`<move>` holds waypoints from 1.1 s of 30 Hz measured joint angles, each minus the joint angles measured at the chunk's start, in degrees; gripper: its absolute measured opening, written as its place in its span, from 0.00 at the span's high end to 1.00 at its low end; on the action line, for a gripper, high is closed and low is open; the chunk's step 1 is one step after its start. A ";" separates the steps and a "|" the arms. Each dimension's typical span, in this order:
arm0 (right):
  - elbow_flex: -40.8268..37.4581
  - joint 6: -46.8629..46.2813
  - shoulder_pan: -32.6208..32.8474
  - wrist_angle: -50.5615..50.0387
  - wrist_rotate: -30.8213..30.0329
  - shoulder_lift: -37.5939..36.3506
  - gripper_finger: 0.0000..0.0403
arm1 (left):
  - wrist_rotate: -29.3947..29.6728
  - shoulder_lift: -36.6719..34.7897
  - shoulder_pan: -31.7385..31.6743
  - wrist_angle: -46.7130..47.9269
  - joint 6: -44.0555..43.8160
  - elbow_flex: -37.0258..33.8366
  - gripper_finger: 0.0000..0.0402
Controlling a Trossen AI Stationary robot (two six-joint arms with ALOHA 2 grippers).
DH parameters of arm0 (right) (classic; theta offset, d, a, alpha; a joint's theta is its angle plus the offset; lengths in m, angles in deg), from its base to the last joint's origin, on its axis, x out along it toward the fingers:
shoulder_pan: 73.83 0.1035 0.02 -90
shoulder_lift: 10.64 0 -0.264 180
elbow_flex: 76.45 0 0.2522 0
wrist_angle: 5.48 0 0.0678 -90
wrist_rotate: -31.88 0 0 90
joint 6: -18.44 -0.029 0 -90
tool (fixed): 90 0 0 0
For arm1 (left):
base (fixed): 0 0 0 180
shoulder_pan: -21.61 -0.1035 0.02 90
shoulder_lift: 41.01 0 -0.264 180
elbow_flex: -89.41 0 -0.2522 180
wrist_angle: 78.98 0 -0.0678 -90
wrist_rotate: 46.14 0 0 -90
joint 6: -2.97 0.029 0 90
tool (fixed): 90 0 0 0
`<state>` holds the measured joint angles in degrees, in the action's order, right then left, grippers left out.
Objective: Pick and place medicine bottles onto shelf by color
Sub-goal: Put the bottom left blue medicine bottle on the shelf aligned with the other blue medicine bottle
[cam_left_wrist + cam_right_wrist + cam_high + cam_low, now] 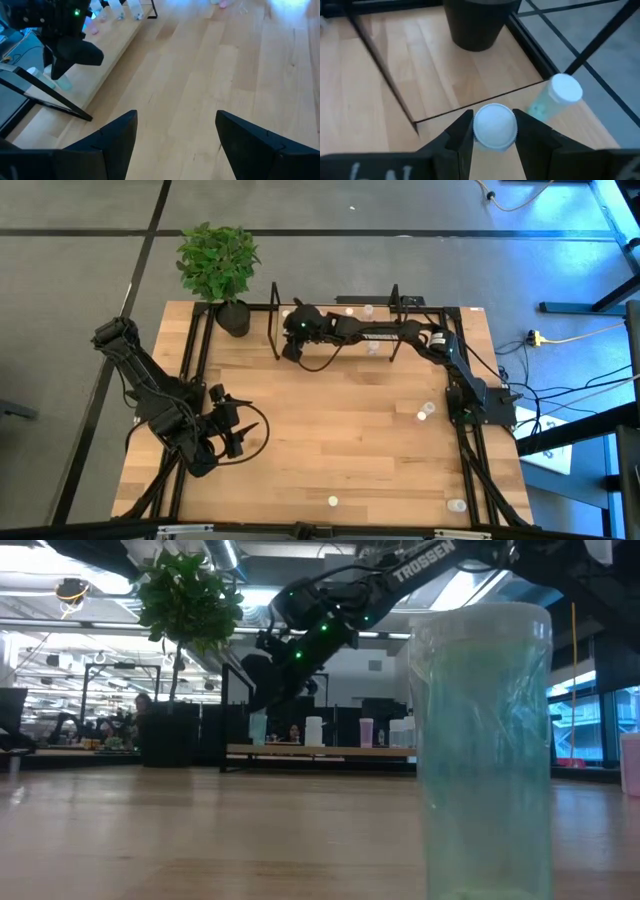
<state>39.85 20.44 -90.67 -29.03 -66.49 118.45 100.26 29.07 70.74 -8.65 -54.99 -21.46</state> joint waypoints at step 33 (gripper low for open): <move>-0.04 -0.04 -0.04 2.60 -2.51 1.95 0.68 | -0.39 0.00 0.00 -0.04 -0.15 0.00 0.34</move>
<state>39.81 20.40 -90.72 -26.43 -69.00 120.40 99.87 29.07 70.74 -8.68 -55.14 -21.46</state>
